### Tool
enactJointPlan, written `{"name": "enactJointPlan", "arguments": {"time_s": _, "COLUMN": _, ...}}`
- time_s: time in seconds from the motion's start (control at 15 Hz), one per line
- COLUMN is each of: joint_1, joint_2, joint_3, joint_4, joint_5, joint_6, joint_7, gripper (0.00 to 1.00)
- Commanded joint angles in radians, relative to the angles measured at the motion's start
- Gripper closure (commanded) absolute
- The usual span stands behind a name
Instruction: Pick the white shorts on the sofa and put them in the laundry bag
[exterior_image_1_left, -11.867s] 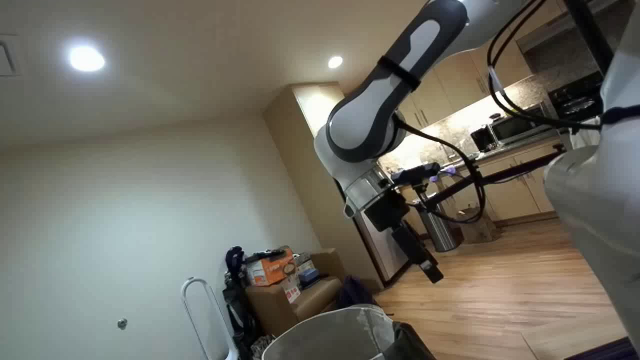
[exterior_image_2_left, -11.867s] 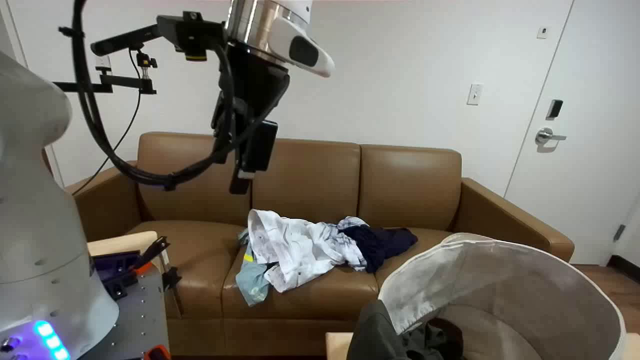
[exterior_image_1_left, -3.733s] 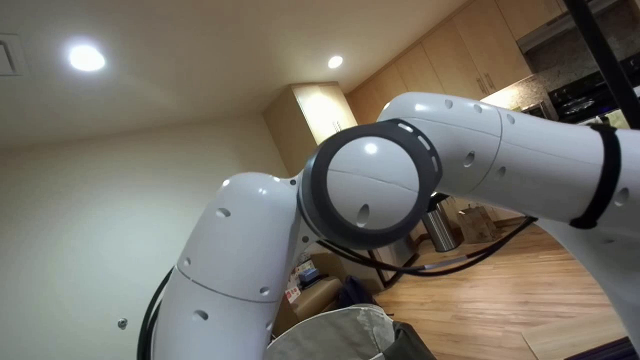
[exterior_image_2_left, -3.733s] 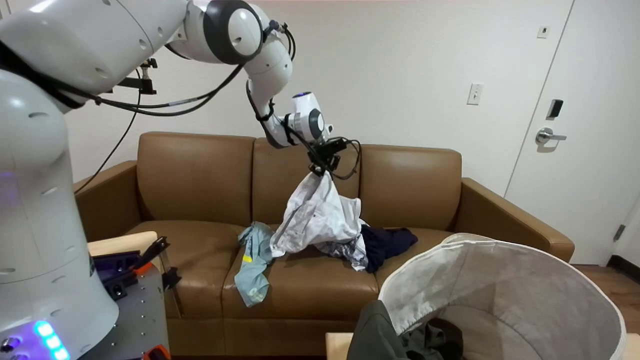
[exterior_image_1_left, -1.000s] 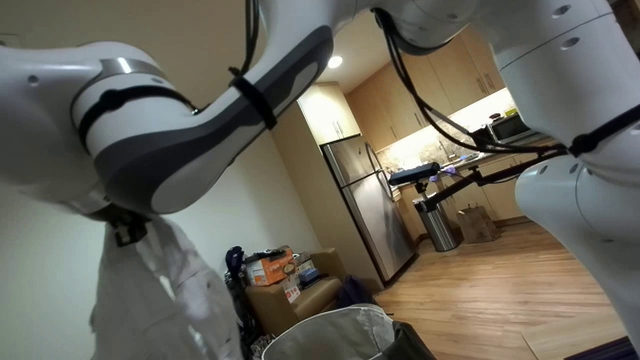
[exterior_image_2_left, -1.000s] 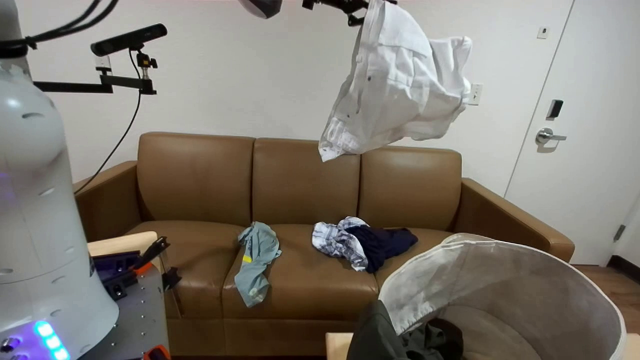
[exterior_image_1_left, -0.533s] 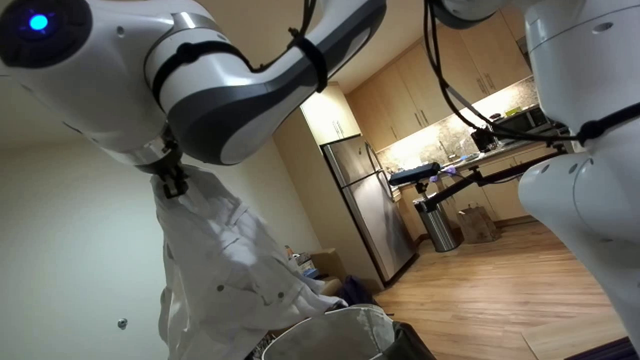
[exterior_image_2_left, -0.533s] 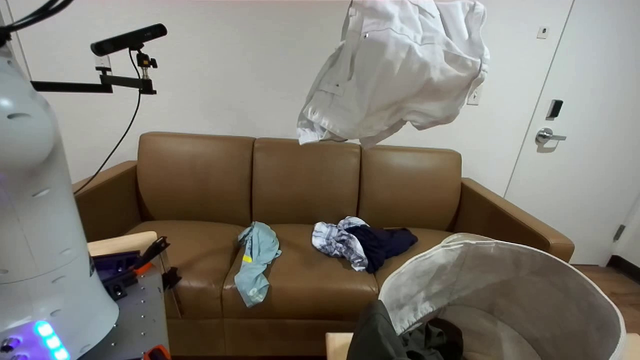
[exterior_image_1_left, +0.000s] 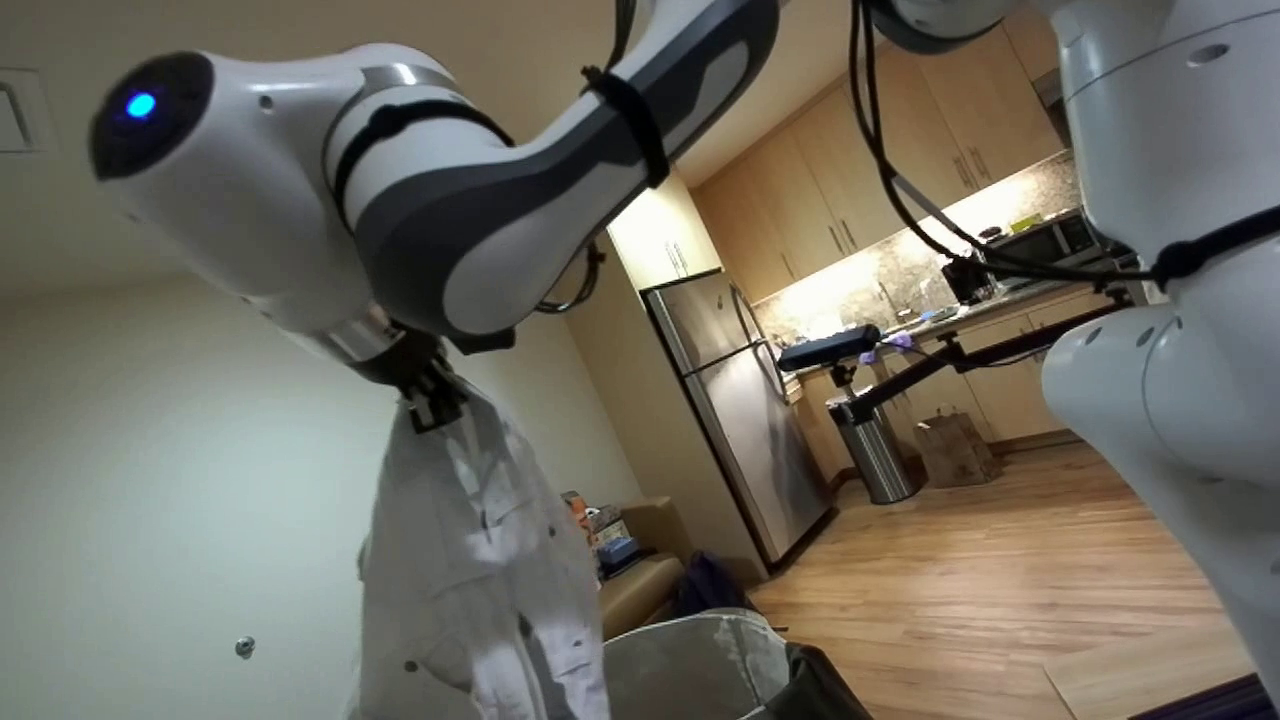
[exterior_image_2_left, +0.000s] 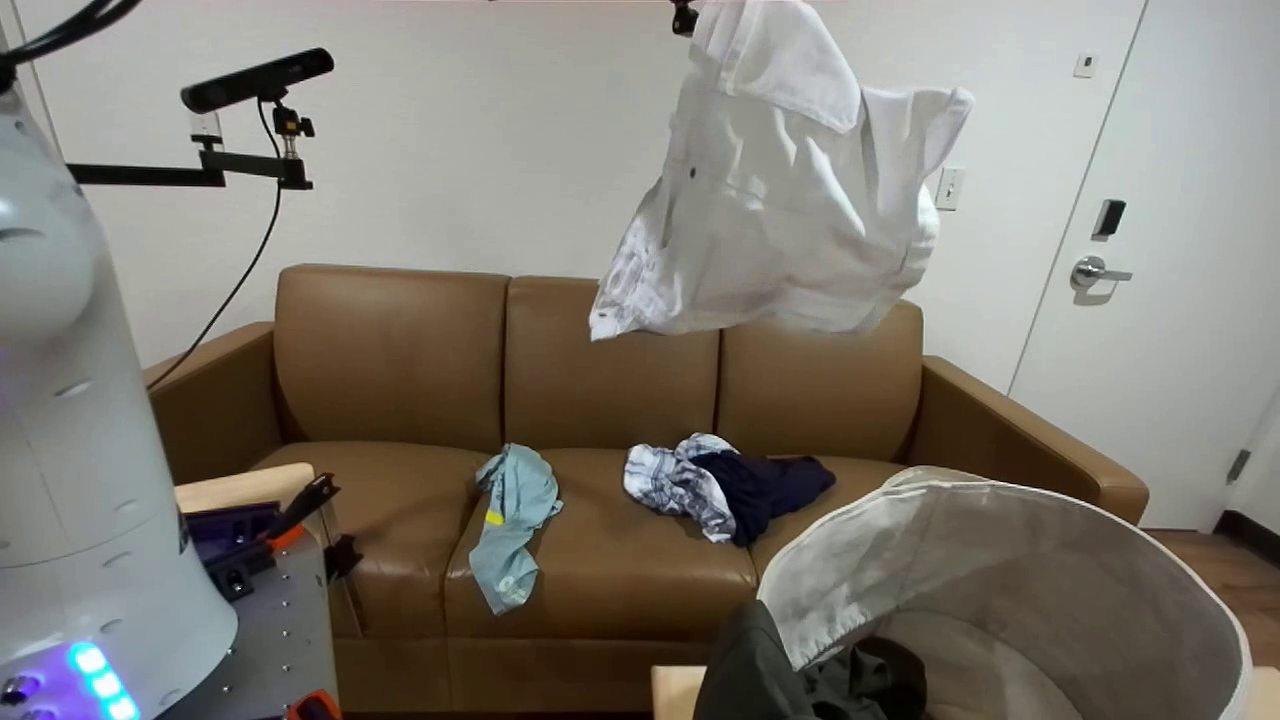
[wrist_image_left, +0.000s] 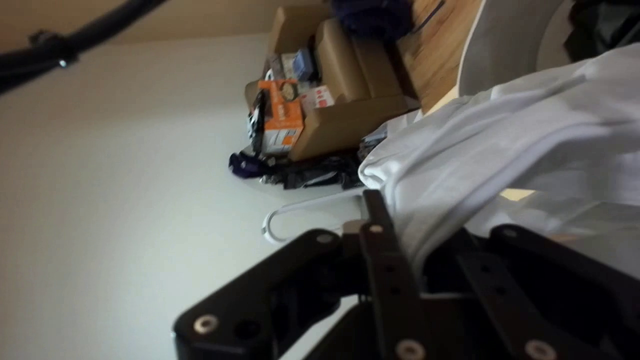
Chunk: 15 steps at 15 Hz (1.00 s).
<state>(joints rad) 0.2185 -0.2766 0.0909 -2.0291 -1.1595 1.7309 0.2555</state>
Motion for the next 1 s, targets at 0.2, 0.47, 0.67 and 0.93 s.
{"name": "enactJointPlan", "arguments": {"time_s": 0.2, "joint_1": -0.126, "joint_2": -0.301, "joint_3": -0.102, "joint_4": -0.247, "joint_5": 0.264, "joint_6": -0.078, "joint_7": -0.021, "gripper": 0.98}}
{"name": "enactJointPlan", "arguments": {"time_s": 0.47, "joint_1": -0.194, "joint_2": -0.433, "joint_3": -0.163, "joint_4": -0.395, "joint_5": 0.412, "joint_6": -0.121, "joint_7": 0.033, "gripper": 0.98}}
{"name": "enactJointPlan", "arguments": {"time_s": 0.67, "joint_1": -0.233, "joint_2": -0.421, "joint_3": -0.158, "joint_4": -0.406, "joint_5": 0.451, "joint_6": -0.100, "joint_7": 0.020, "gripper": 0.98}}
{"name": "enactJointPlan", "arguments": {"time_s": 0.93, "joint_1": -0.244, "joint_2": -0.433, "joint_3": -0.153, "joint_4": -0.432, "joint_5": 0.460, "joint_6": -0.097, "joint_7": 0.025, "gripper": 0.98}}
